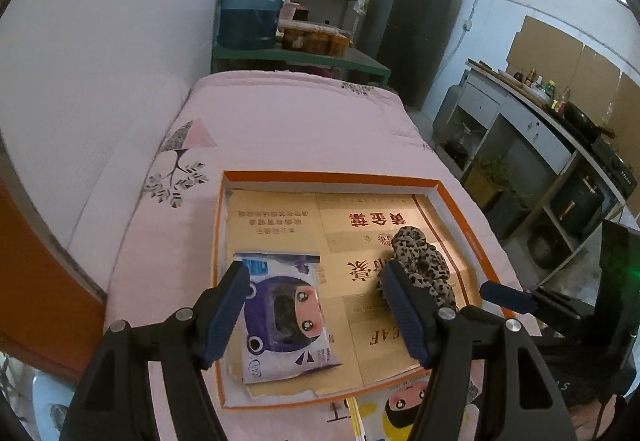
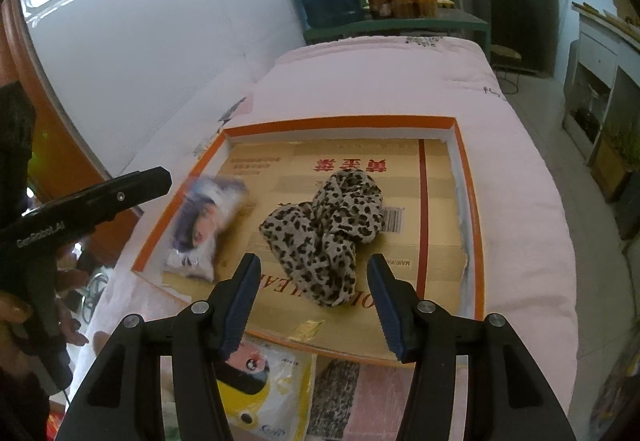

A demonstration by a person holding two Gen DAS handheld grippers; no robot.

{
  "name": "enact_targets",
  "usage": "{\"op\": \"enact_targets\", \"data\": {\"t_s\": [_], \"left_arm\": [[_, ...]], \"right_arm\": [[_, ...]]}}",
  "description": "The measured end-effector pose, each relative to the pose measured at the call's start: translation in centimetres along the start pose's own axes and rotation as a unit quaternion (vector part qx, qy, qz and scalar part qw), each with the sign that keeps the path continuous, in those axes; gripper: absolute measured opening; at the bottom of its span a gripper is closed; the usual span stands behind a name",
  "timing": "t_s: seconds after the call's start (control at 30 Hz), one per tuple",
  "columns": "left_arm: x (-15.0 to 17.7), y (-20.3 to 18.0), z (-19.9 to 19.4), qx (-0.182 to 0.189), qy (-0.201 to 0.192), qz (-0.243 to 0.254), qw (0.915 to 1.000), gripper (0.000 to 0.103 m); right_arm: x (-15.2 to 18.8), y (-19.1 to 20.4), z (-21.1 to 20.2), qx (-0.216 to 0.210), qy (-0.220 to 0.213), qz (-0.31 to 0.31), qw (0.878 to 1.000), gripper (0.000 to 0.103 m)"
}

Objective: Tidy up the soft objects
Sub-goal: 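Carry the wipes pack and scarf into the orange-rimmed box and open both tools, then withdraw both open tools from the box back toward the pile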

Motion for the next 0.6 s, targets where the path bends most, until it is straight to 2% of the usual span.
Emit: {"op": "enact_targets", "data": {"t_s": [0.3, 0.6], "left_arm": [[0.8, -0.8, -2.7, 0.0, -0.009, 0.008, 0.9999, 0.068], [1.7, -2.7, -6.4, -0.021, -0.048, 0.029, 0.9982, 0.068]], "right_arm": [[0.3, 0.8, -2.7, -0.003, -0.015, 0.0, 1.0, 0.057], [1.0, 1.6, -5.7, 0.003, -0.031, -0.007, 0.999, 0.057]]}}
Point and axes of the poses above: each gripper's, at about its wrist camera, not at the fingertips, and z roughly the way its jaws point, y to its left, x to its underside, the point moved 6 cm from there along z, roughly the way its jaws point, and after that the axes turned 13 degrees about x, right-handed, at the moved point
